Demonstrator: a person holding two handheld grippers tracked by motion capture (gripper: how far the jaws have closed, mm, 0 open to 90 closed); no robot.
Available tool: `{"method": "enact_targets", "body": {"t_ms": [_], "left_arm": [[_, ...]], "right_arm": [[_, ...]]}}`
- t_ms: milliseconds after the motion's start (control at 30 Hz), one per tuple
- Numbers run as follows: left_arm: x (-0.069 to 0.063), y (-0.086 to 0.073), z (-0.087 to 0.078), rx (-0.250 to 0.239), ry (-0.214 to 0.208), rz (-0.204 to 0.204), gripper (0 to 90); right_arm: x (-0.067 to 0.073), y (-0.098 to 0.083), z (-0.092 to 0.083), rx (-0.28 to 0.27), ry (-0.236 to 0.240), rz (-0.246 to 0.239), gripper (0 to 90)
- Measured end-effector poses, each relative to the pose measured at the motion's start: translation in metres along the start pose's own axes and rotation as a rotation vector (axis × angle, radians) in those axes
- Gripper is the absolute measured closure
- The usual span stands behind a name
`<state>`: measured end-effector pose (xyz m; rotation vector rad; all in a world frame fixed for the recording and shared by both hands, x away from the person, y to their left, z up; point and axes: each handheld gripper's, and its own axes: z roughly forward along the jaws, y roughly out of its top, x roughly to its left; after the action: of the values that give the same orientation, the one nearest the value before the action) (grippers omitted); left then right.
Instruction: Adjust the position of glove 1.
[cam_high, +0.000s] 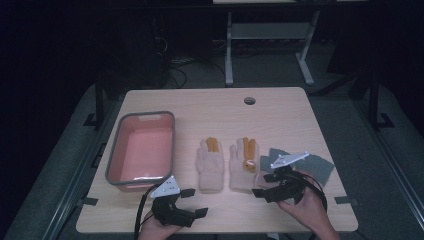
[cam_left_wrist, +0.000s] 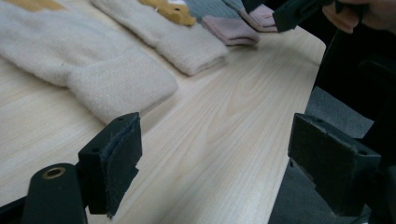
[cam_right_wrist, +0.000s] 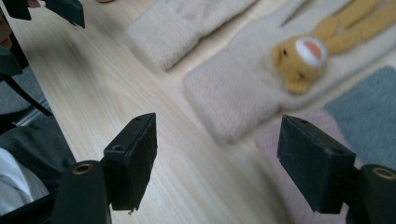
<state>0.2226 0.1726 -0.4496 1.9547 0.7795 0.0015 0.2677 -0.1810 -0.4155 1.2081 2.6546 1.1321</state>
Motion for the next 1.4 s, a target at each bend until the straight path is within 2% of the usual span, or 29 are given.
{"method": "enact_targets", "body": {"t_ms": [200, 467, 500, 733, 867, 933, 1200, 1233, 1367, 1400], "left_arm": [[-0.001, 0.0, 0.001, 0.01, 0.0, 0.006, 17.4], [-0.001, 0.0, 0.001, 0.015, 0.011, 0.02, 17.4], [-0.002, -0.001, 0.001, 0.01, 0.011, 0.009, 17.4], [-0.003, 0.001, 0.0, 0.012, 0.014, 0.021, 17.5], [-0.002, 0.0, 0.0, 0.009, 0.007, 0.006, 17.5], [-0.001, 0.0, 0.001, 0.017, 0.004, 0.006, 17.5], [-0.002, 0.001, 0.0, 0.015, 0.007, 0.015, 17.4], [-0.002, 0.0, 0.0, 0.014, 0.008, 0.014, 17.4], [-0.002, 0.0, 0.002, 0.015, 0.004, 0.014, 17.4], [-0.002, 0.0, 0.002, 0.015, 0.004, 0.014, 17.4]], "right_arm": [[0.001, 0.023, 0.003, 0.021, 0.008, -0.044, 27.8], [-0.004, 0.05, 0.016, 0.06, -0.002, -0.059, 29.0], [-0.006, 0.053, 0.018, 0.069, -0.011, -0.064, 29.5], [-0.008, 0.072, 0.029, 0.095, -0.042, -0.08, 30.9], [-0.011, 0.085, 0.036, 0.126, -0.057, -0.079, 33.1], [-0.013, 0.088, 0.039, 0.144, -0.082, -0.084, 33.9], [-0.023, 0.094, 0.055, 0.194, -0.116, -0.062, 35.1], [-0.028, 0.093, 0.061, 0.23, -0.141, -0.061, 35.5], [-0.035, 0.089, 0.071, 0.279, -0.189, -0.06, 37.3], [-0.035, 0.089, 0.071, 0.279, -0.189, -0.06, 37.3]]}}
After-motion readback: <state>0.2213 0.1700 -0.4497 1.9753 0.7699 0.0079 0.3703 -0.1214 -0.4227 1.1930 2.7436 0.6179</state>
